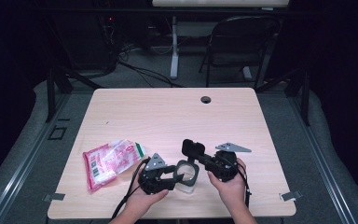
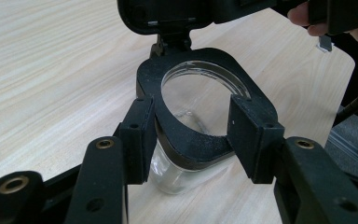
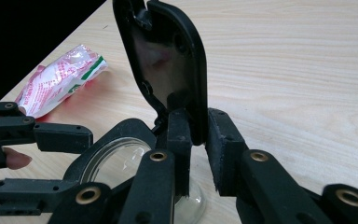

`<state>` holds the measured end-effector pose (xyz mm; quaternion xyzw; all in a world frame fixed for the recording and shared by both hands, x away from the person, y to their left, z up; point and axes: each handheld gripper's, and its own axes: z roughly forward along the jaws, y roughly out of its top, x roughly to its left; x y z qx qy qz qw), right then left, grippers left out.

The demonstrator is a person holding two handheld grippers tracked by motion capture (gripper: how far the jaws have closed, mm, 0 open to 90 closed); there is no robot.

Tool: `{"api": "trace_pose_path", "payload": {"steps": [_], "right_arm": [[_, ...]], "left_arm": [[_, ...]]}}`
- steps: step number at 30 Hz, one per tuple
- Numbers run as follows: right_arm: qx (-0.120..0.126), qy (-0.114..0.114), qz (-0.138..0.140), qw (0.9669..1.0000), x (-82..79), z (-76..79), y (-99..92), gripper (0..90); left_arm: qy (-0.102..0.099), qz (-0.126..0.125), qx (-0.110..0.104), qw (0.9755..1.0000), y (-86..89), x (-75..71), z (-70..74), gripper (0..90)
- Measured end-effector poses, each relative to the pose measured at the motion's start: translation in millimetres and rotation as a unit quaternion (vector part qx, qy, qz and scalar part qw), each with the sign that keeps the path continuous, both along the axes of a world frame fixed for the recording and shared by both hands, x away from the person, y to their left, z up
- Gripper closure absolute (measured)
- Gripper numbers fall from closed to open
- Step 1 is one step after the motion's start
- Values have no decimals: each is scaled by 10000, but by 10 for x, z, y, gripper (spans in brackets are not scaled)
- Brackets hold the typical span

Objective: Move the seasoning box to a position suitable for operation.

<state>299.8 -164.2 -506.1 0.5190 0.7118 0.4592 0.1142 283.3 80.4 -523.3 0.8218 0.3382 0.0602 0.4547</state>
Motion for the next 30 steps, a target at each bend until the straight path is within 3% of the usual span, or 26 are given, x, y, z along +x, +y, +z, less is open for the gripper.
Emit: {"api": "trace_pose_path", "payload": {"steps": [11, 15, 17, 19, 20, 21, 24, 25, 26, 27, 28, 30], "right_arm": [[120, -21, -51, 9999, 67, -21, -3, 747], [179, 53, 68, 9998, 47, 0, -37, 681], [90, 73, 124, 9999, 27, 6, -45, 658], [22, 51, 115, 9999, 6, 16, -53, 648], [49, -1, 137, 9999, -14, 31, -67, 614], [49, -1, 137, 9999, -14, 31, -67, 614], [16, 44, 151, 9999, -40, 74, -96, 578], [-62, -16, 216, 9997, -66, 113, -109, 559], [-91, -43, 251, 9996, -72, 122, -108, 555], [-91, -43, 251, 9996, -72, 122, -108, 555], [-253, -63, 287, 9992, -92, 147, -107, 554], [-337, -34, 324, 9989, -106, 169, -126, 564]], "left_arm": [[-66, 37, 26, 10000, -45, 15, -2, 516], [-112, 75, 48, 9999, -23, 9, 44, 521], [-147, 82, 81, 9998, 5, 10, 70, 516], [-242, 163, 124, 9995, 85, 12, 121, 513], [-315, 285, 133, 9990, 204, 21, 169, 508], [-315, 285, 133, 9990, 204, 21, 169, 504], [-285, 572, 148, 9978, 468, 71, 226, 489], [-287, 695, 166, 9970, 561, 84, 234, 485], [-354, 937, 238, 9947, 746, 107, 242, 486], [-354, 937, 238, 9947, 746, 107, 242, 490], [-338, 1013, 297, 9938, 812, 116, 246, 491], [-306, 1210, 415, 9913, 990, 141, 252, 492]]}}
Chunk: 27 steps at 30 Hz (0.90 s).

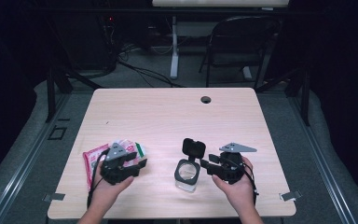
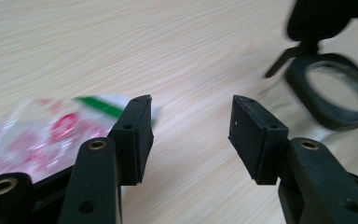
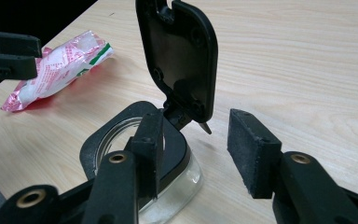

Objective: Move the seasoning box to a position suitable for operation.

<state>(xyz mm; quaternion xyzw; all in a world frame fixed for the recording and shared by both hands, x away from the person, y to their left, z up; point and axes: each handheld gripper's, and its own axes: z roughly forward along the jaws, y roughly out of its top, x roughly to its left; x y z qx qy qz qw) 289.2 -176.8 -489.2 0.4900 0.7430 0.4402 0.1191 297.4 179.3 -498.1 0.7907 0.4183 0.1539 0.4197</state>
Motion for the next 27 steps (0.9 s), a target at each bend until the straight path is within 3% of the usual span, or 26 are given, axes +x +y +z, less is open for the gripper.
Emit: {"api": "trace_pose_path", "payload": {"steps": [1, 2, 4, 8, 13, 19, 27], "right_arm": [[0, 0, 0, 10000, 0, 0, 0, 564], [21, 26, -21, 10000, -7, 8, -10, 568], [62, 63, -22, 10000, -1, 2, -25, 569], [132, 88, -54, 9999, 11, -14, -33, 558], [155, 31, -51, 9999, 1, -11, -32, 555], [233, 57, -119, 9996, 7, -25, -61, 548], [217, 79, -154, 9996, -20, -53, -53, 547]], "left_arm": [[9, 72, 67, 10000, 71, 4, -3, 492], [12, 232, 265, 9994, 173, -8, -19, 493], [-4, 373, 390, 9985, 275, -29, -63, 470], [22, 533, 474, 9975, 353, -28, -161, 439], [75, 501, 577, 9970, 327, -27, -273, 392], [11, 380, 871, 9955, 199, 3, -423, 370], [-15, 533, 1159, 9918, 129, 100, -562, 368]]}}
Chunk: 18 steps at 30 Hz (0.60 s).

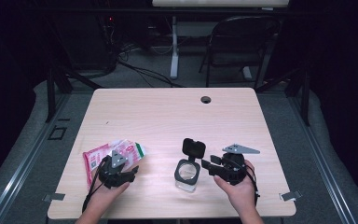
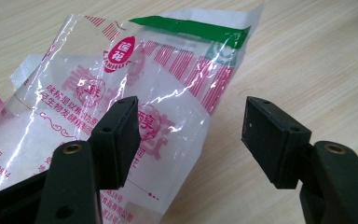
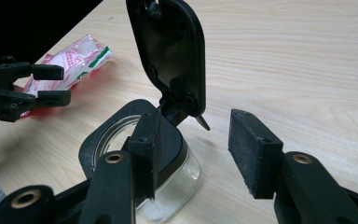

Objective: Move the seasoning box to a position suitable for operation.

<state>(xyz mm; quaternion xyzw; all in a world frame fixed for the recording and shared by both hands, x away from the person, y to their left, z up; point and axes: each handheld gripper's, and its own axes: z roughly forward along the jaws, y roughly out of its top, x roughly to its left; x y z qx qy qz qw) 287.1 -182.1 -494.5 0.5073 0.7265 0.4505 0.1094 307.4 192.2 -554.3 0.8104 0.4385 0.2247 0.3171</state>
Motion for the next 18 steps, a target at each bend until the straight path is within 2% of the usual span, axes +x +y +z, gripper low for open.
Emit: {"api": "trace_pose_path", "payload": {"steps": [3, 8, 13, 18], "right_arm": [[19, 19, -7, 10000, -18, -11, -3, 547], [-2, 27, -35, 10000, -34, -17, -14, 546], [-39, -6, -68, 10000, -60, -16, -32, 546], [-15, -13, -108, 9999, -65, -18, -44, 547]], "left_arm": [[-11, 175, 137, 9998, -9, 52, -72, 365], [-37, 275, 333, 9991, -5, 98, -144, 367], [-38, 452, 303, 9985, 48, 136, -171, 495], [11, 530, 320, 9981, 95, 155, -192, 591]]}}
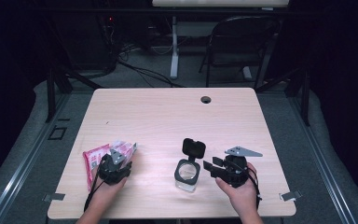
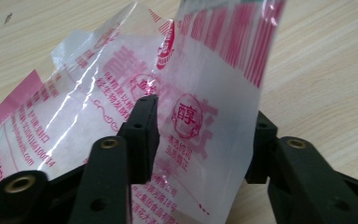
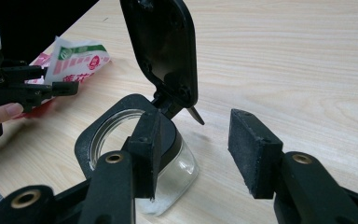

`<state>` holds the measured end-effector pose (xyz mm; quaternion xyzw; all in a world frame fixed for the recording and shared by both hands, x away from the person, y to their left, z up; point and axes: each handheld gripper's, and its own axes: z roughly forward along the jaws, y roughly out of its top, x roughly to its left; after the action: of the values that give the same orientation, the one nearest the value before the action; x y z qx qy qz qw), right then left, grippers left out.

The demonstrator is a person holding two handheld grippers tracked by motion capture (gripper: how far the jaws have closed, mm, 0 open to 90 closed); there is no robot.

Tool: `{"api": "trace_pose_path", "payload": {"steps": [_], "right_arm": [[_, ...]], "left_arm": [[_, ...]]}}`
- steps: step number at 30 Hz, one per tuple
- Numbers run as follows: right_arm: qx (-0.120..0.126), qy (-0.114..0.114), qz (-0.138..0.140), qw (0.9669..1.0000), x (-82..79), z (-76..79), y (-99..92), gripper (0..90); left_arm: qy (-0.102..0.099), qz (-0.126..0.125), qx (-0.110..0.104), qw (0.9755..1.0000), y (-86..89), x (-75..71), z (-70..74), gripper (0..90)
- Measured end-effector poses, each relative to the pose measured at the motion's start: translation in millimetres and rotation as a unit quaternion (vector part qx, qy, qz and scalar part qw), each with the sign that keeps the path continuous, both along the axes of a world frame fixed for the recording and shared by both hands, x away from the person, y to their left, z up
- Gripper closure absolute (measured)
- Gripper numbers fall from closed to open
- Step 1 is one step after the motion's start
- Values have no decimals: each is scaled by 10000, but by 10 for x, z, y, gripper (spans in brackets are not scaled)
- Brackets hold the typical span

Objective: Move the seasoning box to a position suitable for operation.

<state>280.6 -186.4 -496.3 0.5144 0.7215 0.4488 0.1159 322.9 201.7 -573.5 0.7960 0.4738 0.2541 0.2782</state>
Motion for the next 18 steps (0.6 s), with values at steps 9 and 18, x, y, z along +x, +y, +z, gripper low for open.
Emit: {"api": "trace_pose_path", "payload": {"steps": [9, 18], "right_arm": [[-16, -10, 4, 10000, -12, -14, 5, 548], [5, -4, -23, 10000, -7, -35, -7, 549]], "left_arm": [[152, 213, -229, 9994, 125, 55, -39, 743], [144, 237, -451, 9986, 195, 71, -36, 847]]}}
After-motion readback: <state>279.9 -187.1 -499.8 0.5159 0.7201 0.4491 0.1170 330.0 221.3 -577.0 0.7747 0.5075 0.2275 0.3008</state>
